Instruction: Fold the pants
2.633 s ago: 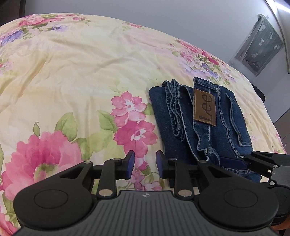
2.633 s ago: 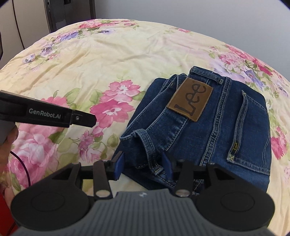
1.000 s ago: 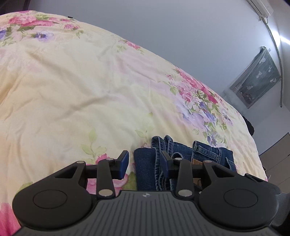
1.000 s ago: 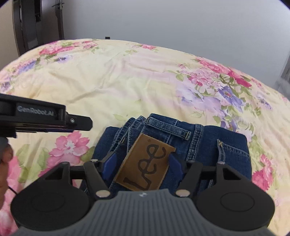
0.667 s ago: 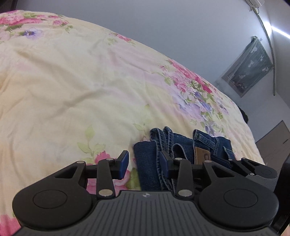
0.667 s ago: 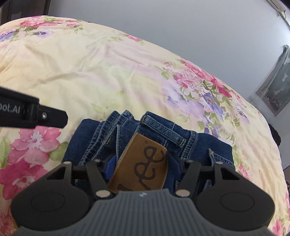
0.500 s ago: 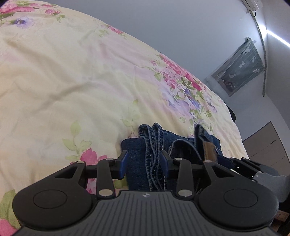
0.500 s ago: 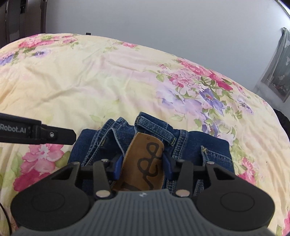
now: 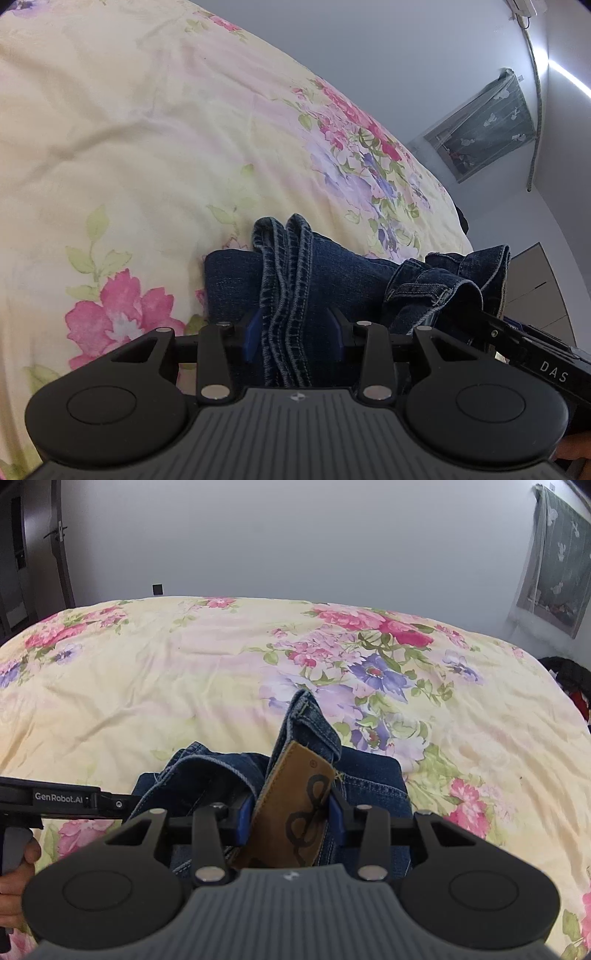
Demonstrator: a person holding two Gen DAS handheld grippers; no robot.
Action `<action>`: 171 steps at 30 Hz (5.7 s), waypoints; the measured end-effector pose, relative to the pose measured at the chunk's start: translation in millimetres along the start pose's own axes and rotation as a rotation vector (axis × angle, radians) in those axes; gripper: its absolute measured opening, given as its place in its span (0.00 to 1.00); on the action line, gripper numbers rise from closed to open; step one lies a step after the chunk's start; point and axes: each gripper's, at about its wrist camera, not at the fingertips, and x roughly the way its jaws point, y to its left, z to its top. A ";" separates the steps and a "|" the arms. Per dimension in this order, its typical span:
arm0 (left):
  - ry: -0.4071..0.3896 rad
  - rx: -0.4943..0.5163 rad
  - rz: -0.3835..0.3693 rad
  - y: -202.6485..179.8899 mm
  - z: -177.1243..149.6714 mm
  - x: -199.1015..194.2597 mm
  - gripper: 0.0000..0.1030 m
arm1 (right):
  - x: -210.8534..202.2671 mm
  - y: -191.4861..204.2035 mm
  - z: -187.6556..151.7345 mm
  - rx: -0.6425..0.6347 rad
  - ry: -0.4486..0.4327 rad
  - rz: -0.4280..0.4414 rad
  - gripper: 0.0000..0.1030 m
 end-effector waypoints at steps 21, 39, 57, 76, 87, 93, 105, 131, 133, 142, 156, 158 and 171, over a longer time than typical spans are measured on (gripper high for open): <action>-0.075 0.125 0.065 -52.6 -33.7 -64.0 0.02 | -57.8 10.5 14.2 -0.046 -0.059 0.146 0.35; -0.092 -0.002 -0.029 -15.8 -3.9 -65.6 0.20 | 7.6 40.3 2.1 -0.074 0.047 0.284 0.54; -0.008 -0.044 -0.085 -40.2 2.0 9.7 0.49 | -12.8 -53.3 -26.7 -0.093 -0.002 0.069 0.62; 0.092 0.337 0.008 -55.8 33.2 21.6 0.13 | 11.1 -53.9 -51.1 -0.137 0.016 0.114 0.53; 0.030 0.175 0.012 -20.1 36.2 -6.8 0.66 | 40.5 -58.6 -61.4 -0.087 0.073 0.128 0.56; 0.014 0.062 0.050 11.7 27.8 -13.3 0.73 | 40.2 -58.3 -60.7 -0.073 0.075 0.123 0.56; 0.007 -0.132 -0.141 37.7 17.8 -8.6 0.77 | 40.2 -56.9 -59.3 -0.068 0.084 0.120 0.57; -0.035 0.131 -0.020 -50.2 -7.2 -42.8 0.17 | 20.5 -74.6 -55.1 0.030 0.111 0.212 0.49; -0.011 0.083 0.007 -30.7 -10.1 -37.9 0.17 | 12.2 -73.2 -57.2 0.021 0.106 0.226 0.44; -0.001 0.078 0.086 8.8 -18.4 -2.8 0.26 | -48.9 -84.9 -89.0 0.019 0.062 0.172 0.19; -0.089 0.259 0.161 -59.5 -81.1 -83.5 0.29 | -101.2 -85.5 -177.8 0.227 0.052 0.039 0.30; -0.041 0.283 0.206 -60.8 -91.7 -70.8 0.20 | -93.6 -92.8 -180.8 0.328 0.053 0.069 0.31; 0.044 0.297 0.322 -33.7 -102.7 -38.7 0.09 | -60.4 -101.9 -206.3 0.335 0.225 0.048 0.00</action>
